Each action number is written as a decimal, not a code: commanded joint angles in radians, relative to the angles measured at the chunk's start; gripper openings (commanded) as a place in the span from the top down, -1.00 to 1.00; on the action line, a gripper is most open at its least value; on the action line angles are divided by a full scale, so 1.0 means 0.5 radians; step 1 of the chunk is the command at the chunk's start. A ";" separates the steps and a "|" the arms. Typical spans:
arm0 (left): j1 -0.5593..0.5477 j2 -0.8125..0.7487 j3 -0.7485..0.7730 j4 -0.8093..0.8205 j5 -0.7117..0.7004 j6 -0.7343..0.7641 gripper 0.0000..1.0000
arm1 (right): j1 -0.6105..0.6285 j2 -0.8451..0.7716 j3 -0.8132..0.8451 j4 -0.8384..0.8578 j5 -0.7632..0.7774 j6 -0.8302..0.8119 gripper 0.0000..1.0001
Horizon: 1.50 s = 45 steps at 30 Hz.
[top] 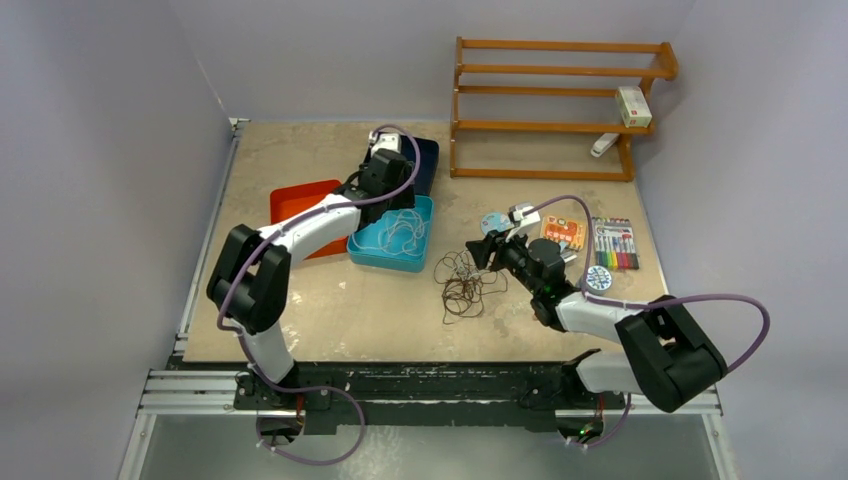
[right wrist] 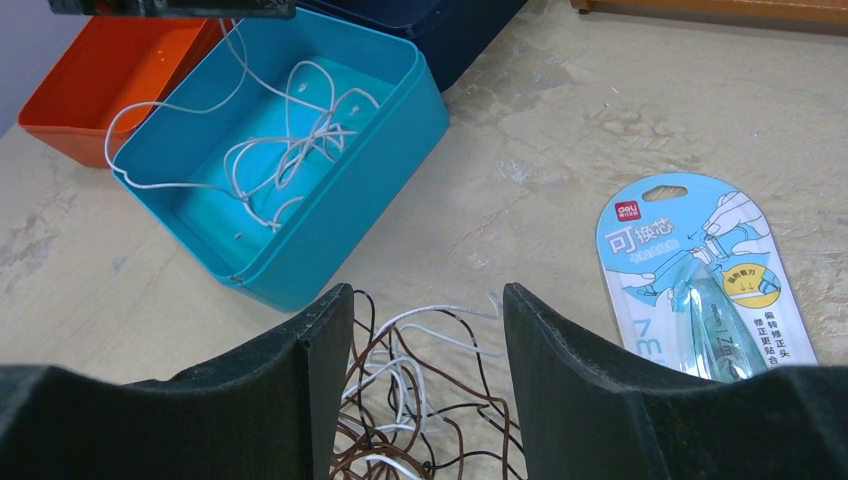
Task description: Untangle the cables
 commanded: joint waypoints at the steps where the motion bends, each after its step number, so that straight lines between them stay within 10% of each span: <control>1: 0.008 -0.149 0.097 -0.037 0.018 -0.011 -0.35 | 0.007 -0.022 0.072 0.096 -0.022 -0.024 -0.18; 20: 0.008 -0.397 0.018 -0.670 -0.163 -0.060 -0.37 | 0.005 0.021 0.076 0.125 -0.066 -0.012 -0.18; 45: 0.014 -0.055 0.061 -0.263 -0.237 0.054 0.14 | 0.005 0.028 0.091 0.106 -0.066 -0.033 -0.18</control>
